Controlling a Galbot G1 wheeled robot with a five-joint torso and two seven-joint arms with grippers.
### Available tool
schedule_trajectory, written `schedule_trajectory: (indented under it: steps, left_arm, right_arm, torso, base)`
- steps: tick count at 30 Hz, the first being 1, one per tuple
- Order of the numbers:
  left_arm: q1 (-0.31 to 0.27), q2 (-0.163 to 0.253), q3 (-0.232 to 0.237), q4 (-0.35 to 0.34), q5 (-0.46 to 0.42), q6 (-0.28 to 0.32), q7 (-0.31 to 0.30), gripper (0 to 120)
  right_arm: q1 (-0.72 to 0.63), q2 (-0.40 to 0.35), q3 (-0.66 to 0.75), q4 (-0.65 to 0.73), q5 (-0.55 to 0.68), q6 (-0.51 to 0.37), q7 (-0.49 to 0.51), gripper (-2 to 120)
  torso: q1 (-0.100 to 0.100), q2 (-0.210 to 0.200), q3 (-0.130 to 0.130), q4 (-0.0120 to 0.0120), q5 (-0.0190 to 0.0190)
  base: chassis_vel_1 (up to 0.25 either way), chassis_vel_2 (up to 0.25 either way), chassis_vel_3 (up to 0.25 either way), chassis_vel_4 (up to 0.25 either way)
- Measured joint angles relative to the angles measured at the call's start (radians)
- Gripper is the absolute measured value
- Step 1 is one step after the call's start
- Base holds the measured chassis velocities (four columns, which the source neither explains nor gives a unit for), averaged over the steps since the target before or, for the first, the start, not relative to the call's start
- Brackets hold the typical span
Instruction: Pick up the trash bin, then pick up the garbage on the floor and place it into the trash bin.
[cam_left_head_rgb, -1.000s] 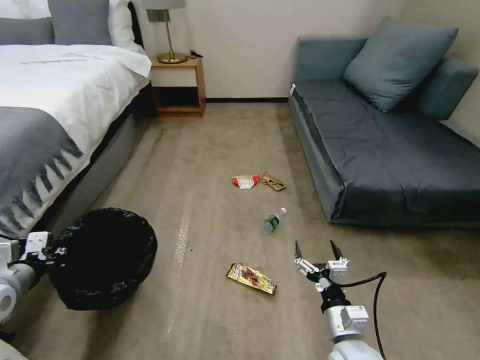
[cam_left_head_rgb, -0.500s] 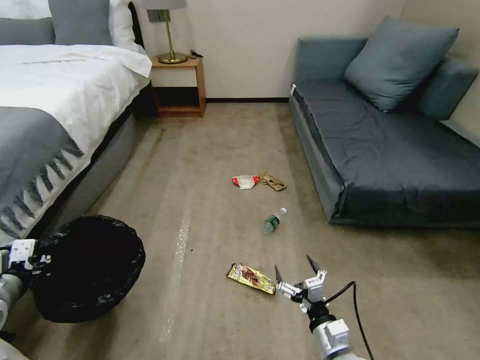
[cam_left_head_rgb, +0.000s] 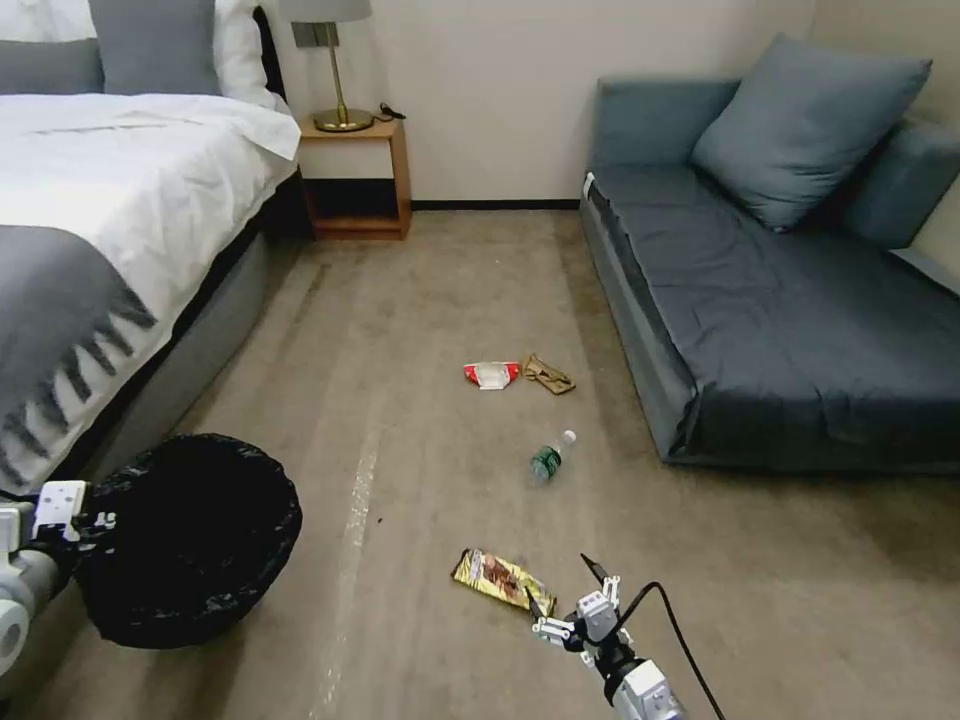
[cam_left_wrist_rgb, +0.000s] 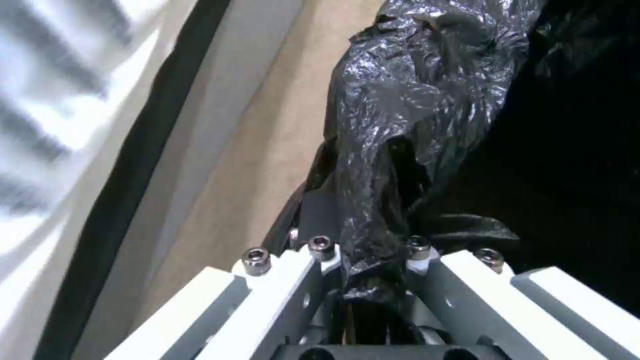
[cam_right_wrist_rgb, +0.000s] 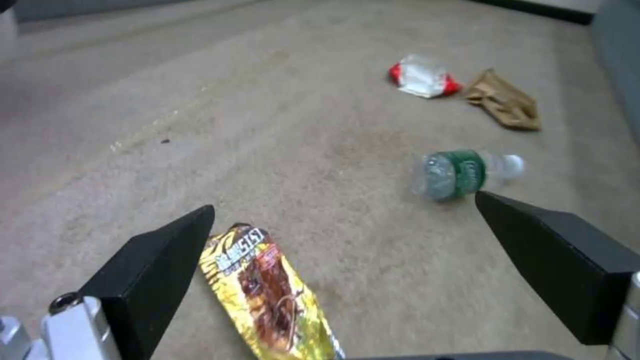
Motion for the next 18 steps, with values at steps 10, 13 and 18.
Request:
schedule_trajectory:
  steps: [10,13,18]
  left_arm:
    - [0.021,-0.008,0.006,-0.012,0.011,0.0,0.003,4]
    - [0.029,-0.017,0.012,-0.019,0.021,0.0,0.004,4]
    - [0.04,-0.026,0.017,-0.034,0.032,0.0,0.005,4]
  right_arm:
    - [0.194,-0.119,-0.149,-0.096,0.093,-0.233,-0.154,100]
    - [0.277,-0.137,-0.225,-0.185,0.077,-0.255,-0.184,100]
    - [0.345,-0.119,-0.264,-0.273,0.054,-0.245,-0.188,100]
  torso:
    - [0.0,0.0,0.0,0.0005,0.0001]
    - [0.0,0.0,0.0,0.0004,0.0002]
    - [0.0,0.0,0.0,0.0004,0.0002]
  base:
    - [-0.01,0.016,0.014,-0.006]
    - [0.0,0.0,0.0,0.0]
    - [0.0,0.0,0.0,0.0]
